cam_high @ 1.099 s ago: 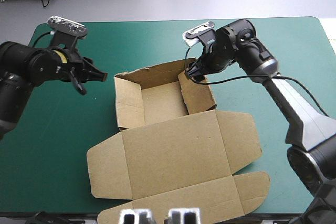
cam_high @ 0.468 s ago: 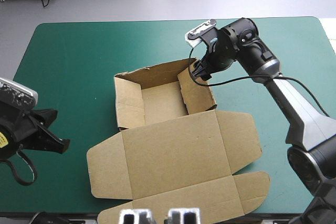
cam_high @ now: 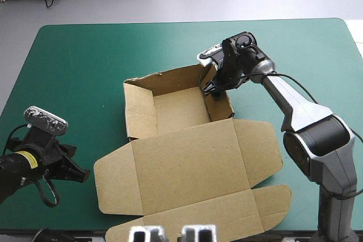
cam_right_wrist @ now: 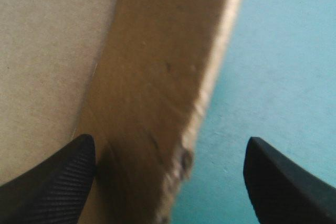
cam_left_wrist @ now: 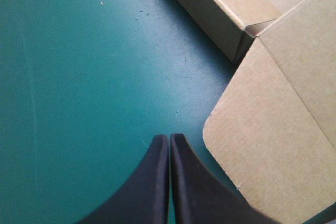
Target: Fold the box
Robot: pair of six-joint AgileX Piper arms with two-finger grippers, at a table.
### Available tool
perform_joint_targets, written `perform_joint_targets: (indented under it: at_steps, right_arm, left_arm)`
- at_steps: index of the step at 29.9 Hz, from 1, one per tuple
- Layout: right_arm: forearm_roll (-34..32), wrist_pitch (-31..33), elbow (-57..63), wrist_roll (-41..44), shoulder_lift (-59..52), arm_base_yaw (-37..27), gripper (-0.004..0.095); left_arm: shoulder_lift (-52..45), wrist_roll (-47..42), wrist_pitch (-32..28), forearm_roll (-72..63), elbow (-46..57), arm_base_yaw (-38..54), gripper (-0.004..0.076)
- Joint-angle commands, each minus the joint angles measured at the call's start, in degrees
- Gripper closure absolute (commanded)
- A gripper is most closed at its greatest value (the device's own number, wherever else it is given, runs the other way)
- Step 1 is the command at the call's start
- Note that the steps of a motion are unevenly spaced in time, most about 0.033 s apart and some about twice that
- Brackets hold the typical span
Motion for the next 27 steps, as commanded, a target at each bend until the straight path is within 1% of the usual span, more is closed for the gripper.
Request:
perform_joint_targets:
  at_steps: [1, 2, 4, 6, 13, 14, 17, 21, 24, 27]
  right_arm:
    - [3.73, -0.61, -1.57, -1.65, -0.67, -0.30, 0.0201]
    - [4.85, -1.07, -1.67, -2.01, 0.03, -0.30, 0.0213]
    - [6.42, -1.63, -1.67, -2.49, 0.65, -0.30, 0.0269]
    - [7.08, -1.74, -1.78, -3.04, 0.88, -0.30, 0.0385]
    - [5.24, -0.79, -1.78, -6.47, 0.88, -0.30, 0.0910]
    - [4.56, -0.91, -1.88, -7.50, 0.88, -0.30, 0.0930]
    - [1.72, -1.26, -3.06, -8.36, 0.88, -1.51, 0.0931]
    - [-0.48, 0.49, -7.70, -9.03, 0.88, -6.26, 0.0933]
    - [-1.88, 1.00, -11.70, -8.78, 0.67, -12.96, 0.0933]
    - [-2.31, 0.47, -14.67, -8.91, 0.67, -22.07, 0.0933]
  left_arm:
    - [-0.10, -0.51, 2.46, 1.53, -1.27, -0.17, 0.0728]
    - [-0.10, -0.51, 2.46, 1.94, -1.27, -0.17, 0.0728]
    - [-0.10, -0.51, 2.46, 2.71, -1.27, -0.17, 0.0728]
    - [-0.10, -0.51, 2.46, 3.00, -1.27, -0.17, 0.0728]
    - [-0.10, -0.51, 2.46, 3.03, -1.27, -0.17, 0.0728]
    - [-0.10, -0.51, 2.46, 3.03, -1.27, -0.17, 0.0728]
    - [-0.10, -0.51, 2.46, 2.81, -1.27, -0.17, 0.0728]
    - [-0.10, -0.51, 2.46, 2.57, -1.27, -0.17, 0.0728]
    - [-0.10, -0.13, 2.46, 2.69, -1.27, -0.17, 0.0728]
    - [-0.10, 0.97, 2.46, 3.91, -1.27, -0.17, 0.0727]
